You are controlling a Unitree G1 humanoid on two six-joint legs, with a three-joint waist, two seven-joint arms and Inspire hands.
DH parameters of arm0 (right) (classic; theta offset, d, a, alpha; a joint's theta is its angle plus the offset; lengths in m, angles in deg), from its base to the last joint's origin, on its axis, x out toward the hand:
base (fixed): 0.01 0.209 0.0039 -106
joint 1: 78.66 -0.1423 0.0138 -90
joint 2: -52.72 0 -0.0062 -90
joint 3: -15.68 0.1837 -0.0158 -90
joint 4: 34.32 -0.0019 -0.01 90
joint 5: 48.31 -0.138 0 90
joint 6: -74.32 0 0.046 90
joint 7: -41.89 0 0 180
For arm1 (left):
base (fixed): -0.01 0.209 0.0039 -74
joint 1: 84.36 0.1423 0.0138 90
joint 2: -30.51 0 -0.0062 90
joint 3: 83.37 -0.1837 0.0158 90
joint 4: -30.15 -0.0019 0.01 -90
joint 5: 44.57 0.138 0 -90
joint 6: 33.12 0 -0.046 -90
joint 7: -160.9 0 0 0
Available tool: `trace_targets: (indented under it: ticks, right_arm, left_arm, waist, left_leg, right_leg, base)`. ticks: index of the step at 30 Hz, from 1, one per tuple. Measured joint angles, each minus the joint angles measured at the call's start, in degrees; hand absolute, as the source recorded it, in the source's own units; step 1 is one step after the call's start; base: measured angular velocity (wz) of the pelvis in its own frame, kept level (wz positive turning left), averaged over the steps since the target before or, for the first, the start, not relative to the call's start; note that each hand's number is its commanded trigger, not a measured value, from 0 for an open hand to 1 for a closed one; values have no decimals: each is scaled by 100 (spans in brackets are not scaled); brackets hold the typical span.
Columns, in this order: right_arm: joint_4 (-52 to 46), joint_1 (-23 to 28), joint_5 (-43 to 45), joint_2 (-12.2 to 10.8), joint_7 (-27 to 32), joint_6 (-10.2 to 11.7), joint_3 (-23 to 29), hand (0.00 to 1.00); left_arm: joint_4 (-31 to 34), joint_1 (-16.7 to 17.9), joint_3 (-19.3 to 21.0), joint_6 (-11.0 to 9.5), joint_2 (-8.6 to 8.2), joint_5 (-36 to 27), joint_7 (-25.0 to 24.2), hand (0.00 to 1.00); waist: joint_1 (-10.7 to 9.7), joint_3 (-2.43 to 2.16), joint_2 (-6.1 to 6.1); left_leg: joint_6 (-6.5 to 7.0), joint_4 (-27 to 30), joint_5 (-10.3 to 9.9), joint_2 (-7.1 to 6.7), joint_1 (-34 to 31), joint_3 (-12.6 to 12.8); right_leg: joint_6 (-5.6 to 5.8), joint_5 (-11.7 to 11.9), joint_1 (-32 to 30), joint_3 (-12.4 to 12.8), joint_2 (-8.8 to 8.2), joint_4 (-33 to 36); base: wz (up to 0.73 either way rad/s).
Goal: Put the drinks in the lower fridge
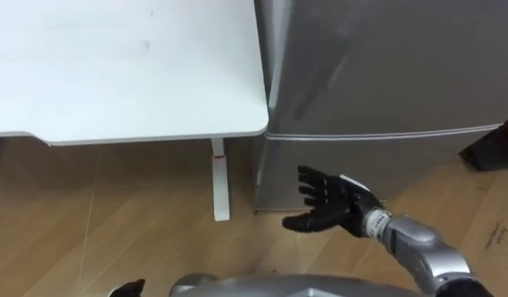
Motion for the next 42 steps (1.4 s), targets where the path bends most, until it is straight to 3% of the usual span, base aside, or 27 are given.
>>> trace_targets:
  ticks: [6,8,14,17,21,29,42]
  right_arm:
    - [1660,-29,695,-150,529,19,620,0]
    - [1959,3,741,-161,624,17,628,0]
    - [2697,-56,631,-282,857,215,943,0]
    - [3026,-90,258,-328,910,214,1122,0]
    - [3290,-31,-75,-368,1014,210,1373,0]
    - [3697,-32,-268,-365,1085,213,1813,0]
    - [3732,-172,195,-358,1355,77,1819,0]
  left_arm:
    - [-41,159,231,40,-9,10,10,0]
    - [-53,212,327,50,-22,11,13,0]
    - [-130,248,500,75,-79,-3,15,0]
    - [-287,192,680,105,-118,17,12,0]
    - [-290,210,991,196,-220,58,4,0]
    - [-409,231,1118,213,-238,55,12,0]
    - [-404,287,1445,245,-238,60,-41,0]
  waist:
    - [-49,1,-15]
    - [-54,25,-7]
    - [-66,24,11]
    - [-54,25,20]
    - [-76,25,72]
    - [-117,45,200]
    - [-37,45,149]
  left_leg:
    - [3,-7,-1,-32,130,-96]
    - [5,-14,-3,-33,164,-115]
    - [8,-17,-12,-35,169,-197]
    - [5,-21,-14,-44,161,-284]
    - [0,-15,-16,-47,126,-340]
    - [-6,-20,-10,-60,180,-431]
    - [-36,-13,8,-47,264,-467]
  right_leg:
    - [24,-40,154,-42,-5,-68]
    - [24,-56,209,-53,-7,-74]
    - [12,-86,239,-162,-8,-89]
    - [11,-86,293,-178,-10,-153]
    - [6,-85,296,-237,-9,-161]
    - [-4,-104,410,-324,-35,-239]
    - [-41,-157,459,-347,-21,-227]
  base:
    - [11]
    - [4]
    - [9]
    - [13]
    - [6]
    - [4]
    - [2]
